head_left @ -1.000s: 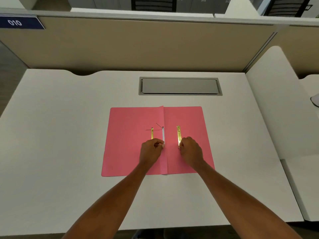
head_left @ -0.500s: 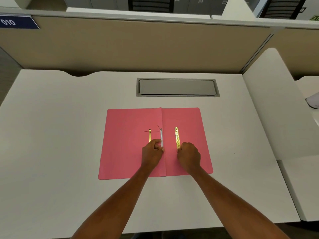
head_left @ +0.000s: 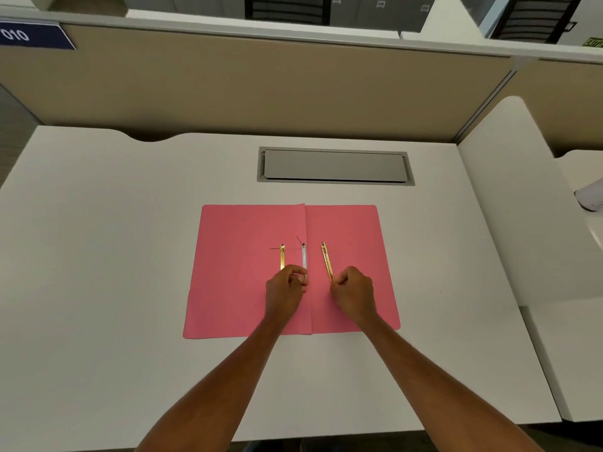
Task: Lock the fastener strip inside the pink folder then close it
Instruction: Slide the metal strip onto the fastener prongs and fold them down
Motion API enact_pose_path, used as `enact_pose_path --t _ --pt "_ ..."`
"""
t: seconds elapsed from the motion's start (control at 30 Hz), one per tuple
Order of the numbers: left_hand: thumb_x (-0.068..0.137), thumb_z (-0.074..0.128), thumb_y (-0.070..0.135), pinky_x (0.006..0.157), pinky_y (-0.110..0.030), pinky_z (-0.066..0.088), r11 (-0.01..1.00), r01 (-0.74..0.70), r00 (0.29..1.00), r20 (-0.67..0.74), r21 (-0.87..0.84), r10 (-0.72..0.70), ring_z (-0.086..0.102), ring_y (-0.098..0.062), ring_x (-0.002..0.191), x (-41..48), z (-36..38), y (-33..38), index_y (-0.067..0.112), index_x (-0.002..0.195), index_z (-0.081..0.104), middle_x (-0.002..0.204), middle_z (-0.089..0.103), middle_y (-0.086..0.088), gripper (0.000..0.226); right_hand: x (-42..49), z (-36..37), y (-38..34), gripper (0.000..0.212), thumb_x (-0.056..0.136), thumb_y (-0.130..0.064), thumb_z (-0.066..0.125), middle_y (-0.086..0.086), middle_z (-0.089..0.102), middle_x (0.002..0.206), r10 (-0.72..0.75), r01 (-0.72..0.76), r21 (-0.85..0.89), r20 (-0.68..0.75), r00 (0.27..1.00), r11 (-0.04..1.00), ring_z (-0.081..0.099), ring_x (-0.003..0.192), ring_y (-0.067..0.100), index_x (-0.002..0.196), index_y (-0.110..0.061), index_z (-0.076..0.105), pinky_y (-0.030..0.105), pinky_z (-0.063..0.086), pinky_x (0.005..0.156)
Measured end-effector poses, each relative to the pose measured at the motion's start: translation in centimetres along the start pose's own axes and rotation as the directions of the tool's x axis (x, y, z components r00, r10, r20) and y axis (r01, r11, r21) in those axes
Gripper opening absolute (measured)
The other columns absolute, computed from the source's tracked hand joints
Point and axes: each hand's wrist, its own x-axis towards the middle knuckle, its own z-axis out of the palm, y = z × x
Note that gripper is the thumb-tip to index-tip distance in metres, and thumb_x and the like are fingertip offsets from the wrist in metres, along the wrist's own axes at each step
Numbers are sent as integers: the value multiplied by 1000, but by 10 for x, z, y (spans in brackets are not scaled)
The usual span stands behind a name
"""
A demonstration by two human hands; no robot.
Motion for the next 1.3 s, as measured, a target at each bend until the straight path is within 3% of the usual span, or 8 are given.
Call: enact_pose_path --t 0.07,0.13,0.33,0.47,0.57,0.73,1.07,1.3 --pt "102 53 -6 82 -39 63 1000 4 1000 -1 -6 -4 67 -21 75 -1 0 0 -3 105 77 94 79 -26 24 -1 0 2 8 91 -5 73 13 75 87 48 -51 177 20 999 983 74 73 32 97 -6 67 43 64 65" --pt "103 55 -6 80 -36 62 1000 3 1000 -3 -20 -3 67 -20 75 -1 -3 -5 -3 105 79 94 79 -26 24 -5 6 1 13 93 -6 74 13 79 89 126 -148 336 86 988 930 76 68 27 106 -9 71 40 67 64" --pt "102 63 0 87 -42 64 1000 -22 1000 8 0 22 70 -18 79 0 -1 -1 4 109 84 94 83 -18 22 -14 12 4 8 94 -5 75 12 78 79 191 -336 651 285 939 681 70 66 20 99 -7 81 35 66 68" --pt "101 65 3 93 -44 65 1000 -7 1000 9 27 7 78 -32 88 0 -2 2 7 110 86 96 84 -15 23 -22 19 -5 10 95 -8 76 13 78 81 146 -354 710 338 930 609 69 68 17 102 -9 82 34 61 68" --pt "101 65 4 94 -41 65 999 -11 1000 3 49 11 80 -30 93 -2 -3 3 9 112 86 99 85 -11 25 -25 23 -12 14 95 -9 76 20 80 95 120 -350 731 348 930 585 69 70 15 107 -7 82 34 60 72" --pt "101 65 4 95 -41 63 998 -17 1000 -7 68 18 80 -32 96 -2 -4 4 8 112 86 101 86 -11 24 -27 25 -14 10 93 -8 78 11 79 84 145 -354 735 335 931 578 68 68 15 101 -9 83 32 61 68" --pt "102 66 3 96 -42 64 996 -40 999 -1 76 40 81 -35 97 -4 -5 5 4 115 85 105 85 -14 23 -20 28 -13 7 93 -8 79 10 80 80 196 -389 714 341 919 582 71 65 14 99 -10 83 29 64 66" --pt "102 66 2 94 -35 63 998 -19 1000 15 62 18 74 -20 89 -2 -5 5 3 118 84 108 85 -16 23 -18 32 -11 8 95 -10 78 8 79 77 229 -419 678 356 906 604 69 62 13 103 -11 81 30 63 64"
